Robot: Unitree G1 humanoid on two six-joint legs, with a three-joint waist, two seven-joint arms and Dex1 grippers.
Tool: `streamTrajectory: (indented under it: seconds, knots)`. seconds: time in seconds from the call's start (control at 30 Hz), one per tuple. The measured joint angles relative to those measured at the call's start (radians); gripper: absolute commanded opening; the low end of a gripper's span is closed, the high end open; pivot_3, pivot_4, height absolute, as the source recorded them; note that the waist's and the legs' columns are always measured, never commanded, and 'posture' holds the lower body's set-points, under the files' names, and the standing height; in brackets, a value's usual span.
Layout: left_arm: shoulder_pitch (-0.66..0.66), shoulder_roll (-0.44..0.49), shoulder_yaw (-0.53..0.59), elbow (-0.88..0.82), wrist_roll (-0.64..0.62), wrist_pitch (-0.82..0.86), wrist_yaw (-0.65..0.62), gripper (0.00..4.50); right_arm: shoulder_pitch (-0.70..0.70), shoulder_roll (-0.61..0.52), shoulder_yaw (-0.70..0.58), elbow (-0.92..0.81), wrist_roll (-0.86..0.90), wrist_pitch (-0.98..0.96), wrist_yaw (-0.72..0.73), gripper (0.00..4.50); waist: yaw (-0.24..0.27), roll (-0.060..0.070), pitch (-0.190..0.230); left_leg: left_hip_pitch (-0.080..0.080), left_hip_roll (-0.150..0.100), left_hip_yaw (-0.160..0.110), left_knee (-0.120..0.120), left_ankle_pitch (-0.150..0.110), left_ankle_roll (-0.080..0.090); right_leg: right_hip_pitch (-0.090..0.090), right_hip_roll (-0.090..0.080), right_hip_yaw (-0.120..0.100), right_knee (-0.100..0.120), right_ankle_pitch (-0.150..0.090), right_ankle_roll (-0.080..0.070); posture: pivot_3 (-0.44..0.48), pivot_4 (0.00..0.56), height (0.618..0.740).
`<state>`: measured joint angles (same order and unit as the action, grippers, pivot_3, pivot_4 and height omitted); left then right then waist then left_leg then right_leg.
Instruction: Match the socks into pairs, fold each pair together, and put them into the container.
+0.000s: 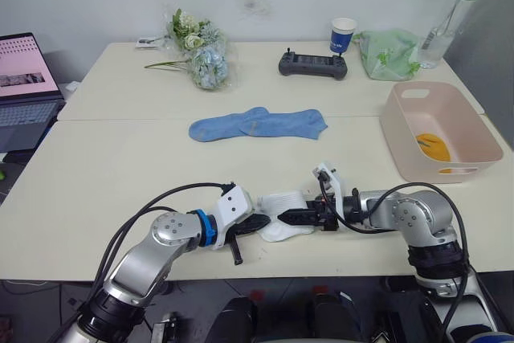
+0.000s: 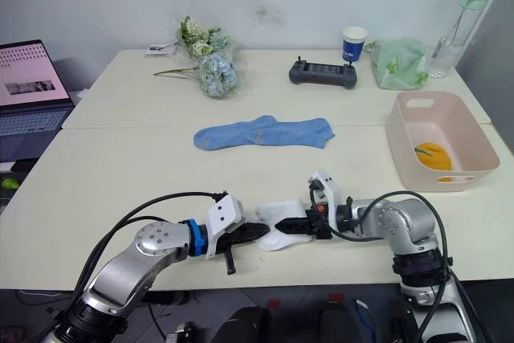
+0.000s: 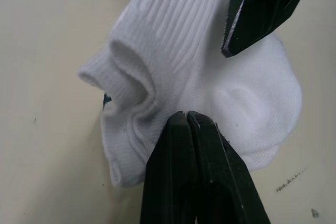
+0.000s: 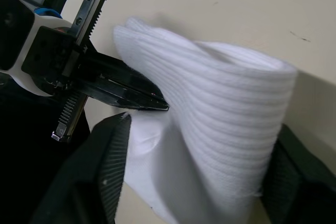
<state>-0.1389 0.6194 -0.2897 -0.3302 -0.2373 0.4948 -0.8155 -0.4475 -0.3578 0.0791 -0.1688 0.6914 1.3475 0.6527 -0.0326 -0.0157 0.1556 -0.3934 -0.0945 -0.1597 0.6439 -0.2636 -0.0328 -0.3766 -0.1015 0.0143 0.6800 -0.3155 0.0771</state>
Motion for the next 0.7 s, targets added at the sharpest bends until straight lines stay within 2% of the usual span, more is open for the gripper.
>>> streamTrajectory:
  seconds: [0.2, 0.37, 0.4, 0.47, 0.6, 0.7]
  knots:
    - [0.006, 0.000, 0.009, -0.003, -0.007, 0.001, -0.001, 0.00, 0.000, 0.005, 0.000, 0.001, 0.000, -0.004, 0.000, 0.12, 0.000, 0.000, 0.000, 0.000, 0.000, 0.000, 0.000, 0.000, 0.000, 0.000, 0.000, 0.000, 0.000, 0.000, 0.000, 0.000, 0.150, 0.740]
    - [0.009, -0.009, 0.021, 0.007, -0.013, -0.009, -0.002, 0.00, 0.000, 0.005, 0.000, 0.002, -0.001, -0.016, 0.000, 0.03, 0.000, 0.000, 0.000, 0.000, 0.000, 0.000, 0.000, 0.000, 0.000, 0.000, 0.000, 0.000, 0.000, 0.000, 0.000, 0.000, 0.150, 0.740]
    - [0.012, -0.019, 0.030, 0.011, -0.021, -0.016, -0.001, 0.19, 0.000, 0.004, 0.000, 0.002, -0.001, -0.022, 0.000, 0.01, 0.000, 0.000, 0.000, 0.000, 0.000, 0.000, 0.000, 0.000, 0.000, 0.000, 0.000, 0.000, 0.000, 0.000, 0.000, 0.000, 0.150, 0.740]
    - [0.023, -0.036, 0.069, 0.014, -0.058, -0.012, -0.003, 0.60, 0.001, -0.001, -0.008, 0.001, 0.001, -0.031, 0.003, 0.00, 0.000, 0.000, 0.000, -0.002, 0.000, 0.000, 0.000, 0.000, 0.000, -0.002, 0.000, 0.000, 0.000, 0.000, 0.000, 0.000, 0.150, 0.740]
    - [0.014, -0.008, 0.194, -0.050, -0.177, 0.050, -0.027, 1.90, 0.001, -0.052, -0.071, -0.007, 0.016, -0.056, 0.017, 0.00, 0.001, 0.000, 0.001, -0.005, 0.000, 0.000, 0.001, 0.000, 0.000, -0.004, 0.000, 0.000, 0.000, 0.000, 0.000, 0.000, 0.150, 0.740]
    - [-0.049, 0.007, 0.255, -0.100, -0.275, 0.127, -0.034, 2.85, -0.025, -0.068, -0.131, -0.012, 0.036, -0.066, 0.017, 0.00, 0.001, 0.000, 0.001, -0.005, 0.000, 0.000, 0.001, 0.000, 0.000, -0.004, 0.000, -0.001, 0.000, 0.000, 0.000, 0.000, 0.150, 0.740]
